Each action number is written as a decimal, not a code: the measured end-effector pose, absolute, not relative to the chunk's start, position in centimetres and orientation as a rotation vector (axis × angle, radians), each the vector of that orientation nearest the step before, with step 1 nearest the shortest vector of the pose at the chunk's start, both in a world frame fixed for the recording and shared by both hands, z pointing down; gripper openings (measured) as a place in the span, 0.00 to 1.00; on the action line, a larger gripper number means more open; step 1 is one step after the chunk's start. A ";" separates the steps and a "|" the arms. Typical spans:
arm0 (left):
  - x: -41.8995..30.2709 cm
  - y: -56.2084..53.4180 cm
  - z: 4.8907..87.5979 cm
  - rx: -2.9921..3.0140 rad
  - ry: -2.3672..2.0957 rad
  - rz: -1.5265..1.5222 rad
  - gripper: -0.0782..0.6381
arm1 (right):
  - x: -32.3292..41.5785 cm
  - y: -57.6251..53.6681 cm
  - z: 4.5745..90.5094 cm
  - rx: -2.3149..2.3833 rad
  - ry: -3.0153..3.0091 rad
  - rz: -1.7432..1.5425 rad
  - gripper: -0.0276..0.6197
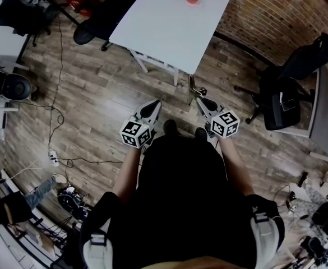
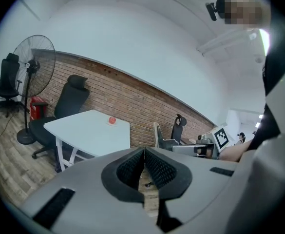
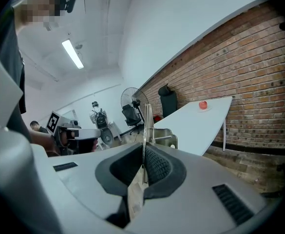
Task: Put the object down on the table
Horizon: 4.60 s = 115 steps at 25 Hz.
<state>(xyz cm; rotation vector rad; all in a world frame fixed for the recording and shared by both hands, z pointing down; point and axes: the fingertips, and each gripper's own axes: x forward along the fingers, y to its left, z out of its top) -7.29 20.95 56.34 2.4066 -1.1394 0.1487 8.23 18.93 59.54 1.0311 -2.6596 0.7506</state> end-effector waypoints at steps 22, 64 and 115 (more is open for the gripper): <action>-9.1 19.7 57.2 2.454 -1.027 0.182 0.14 | 7.1 19.2 60.5 1.173 -2.609 0.783 0.05; -9.2 5.5 56.3 2.267 -1.373 0.158 0.14 | 5.2 -1.7 61.0 0.764 -2.693 0.794 0.05; -11.3 -13.0 57.2 2.204 -1.419 0.136 0.14 | 3.1 -19.6 70.8 0.671 -2.460 0.960 0.05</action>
